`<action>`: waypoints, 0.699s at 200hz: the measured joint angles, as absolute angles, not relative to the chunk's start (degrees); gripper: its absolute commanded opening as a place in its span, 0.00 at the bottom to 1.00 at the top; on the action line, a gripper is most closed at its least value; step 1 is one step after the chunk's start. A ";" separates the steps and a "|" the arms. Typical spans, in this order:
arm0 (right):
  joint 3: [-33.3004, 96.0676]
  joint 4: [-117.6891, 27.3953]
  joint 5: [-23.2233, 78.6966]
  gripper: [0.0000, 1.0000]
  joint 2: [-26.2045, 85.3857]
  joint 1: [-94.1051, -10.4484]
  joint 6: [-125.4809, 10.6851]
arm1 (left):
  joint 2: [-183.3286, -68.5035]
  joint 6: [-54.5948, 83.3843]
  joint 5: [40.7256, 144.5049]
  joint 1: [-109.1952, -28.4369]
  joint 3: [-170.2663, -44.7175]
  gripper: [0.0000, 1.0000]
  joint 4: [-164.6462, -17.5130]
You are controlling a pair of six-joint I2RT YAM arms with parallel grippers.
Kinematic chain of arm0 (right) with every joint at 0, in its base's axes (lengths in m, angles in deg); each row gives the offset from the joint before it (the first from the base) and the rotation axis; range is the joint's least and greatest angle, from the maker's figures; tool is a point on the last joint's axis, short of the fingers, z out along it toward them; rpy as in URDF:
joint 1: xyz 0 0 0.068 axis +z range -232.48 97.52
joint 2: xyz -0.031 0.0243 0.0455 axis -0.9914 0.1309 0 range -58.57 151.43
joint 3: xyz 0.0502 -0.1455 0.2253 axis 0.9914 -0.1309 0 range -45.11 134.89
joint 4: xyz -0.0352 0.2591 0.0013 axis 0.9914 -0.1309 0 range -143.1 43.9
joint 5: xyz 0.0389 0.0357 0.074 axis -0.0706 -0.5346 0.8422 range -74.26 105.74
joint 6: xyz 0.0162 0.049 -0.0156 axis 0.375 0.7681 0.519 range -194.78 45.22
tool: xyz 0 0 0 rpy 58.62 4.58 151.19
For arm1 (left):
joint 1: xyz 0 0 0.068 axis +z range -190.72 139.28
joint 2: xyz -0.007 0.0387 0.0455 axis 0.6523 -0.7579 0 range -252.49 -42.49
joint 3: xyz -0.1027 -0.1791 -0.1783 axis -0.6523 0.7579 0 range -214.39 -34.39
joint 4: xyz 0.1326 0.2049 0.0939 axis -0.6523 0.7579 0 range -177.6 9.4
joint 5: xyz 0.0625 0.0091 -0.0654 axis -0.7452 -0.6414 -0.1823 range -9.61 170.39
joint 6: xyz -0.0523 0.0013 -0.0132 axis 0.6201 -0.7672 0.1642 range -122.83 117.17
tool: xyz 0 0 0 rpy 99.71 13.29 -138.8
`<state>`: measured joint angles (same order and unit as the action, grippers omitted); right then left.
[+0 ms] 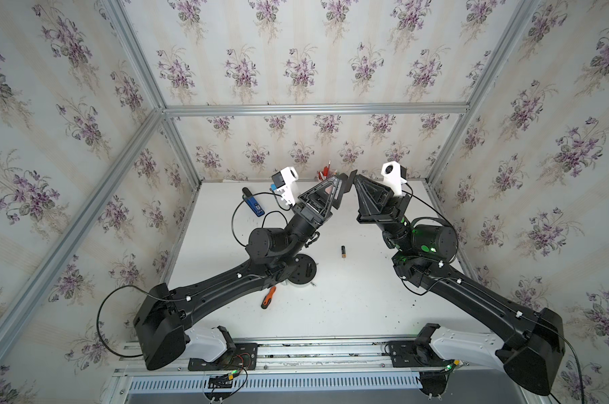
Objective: Remove the battery from the alarm
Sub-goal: Pick up the cover from the center of the board.
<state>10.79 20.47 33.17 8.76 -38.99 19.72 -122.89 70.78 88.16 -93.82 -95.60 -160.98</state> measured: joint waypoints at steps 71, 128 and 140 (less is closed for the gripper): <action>7.93 20.42 32.97 0.00 8.47 -38.99 19.43 | -121.86 73.60 89.82 -94.96 -93.48 0.82 -161.18; 7.45 19.53 32.95 0.00 7.49 -38.99 18.62 | -120.92 73.25 89.82 -94.82 -93.26 0.41 -160.17; 7.38 19.44 32.97 0.00 7.49 -38.99 18.62 | -120.57 73.16 89.80 -94.78 -93.26 0.35 -159.69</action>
<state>7.38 19.44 32.97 7.49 -38.99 18.62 -120.57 73.16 89.80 -94.78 -93.26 -159.69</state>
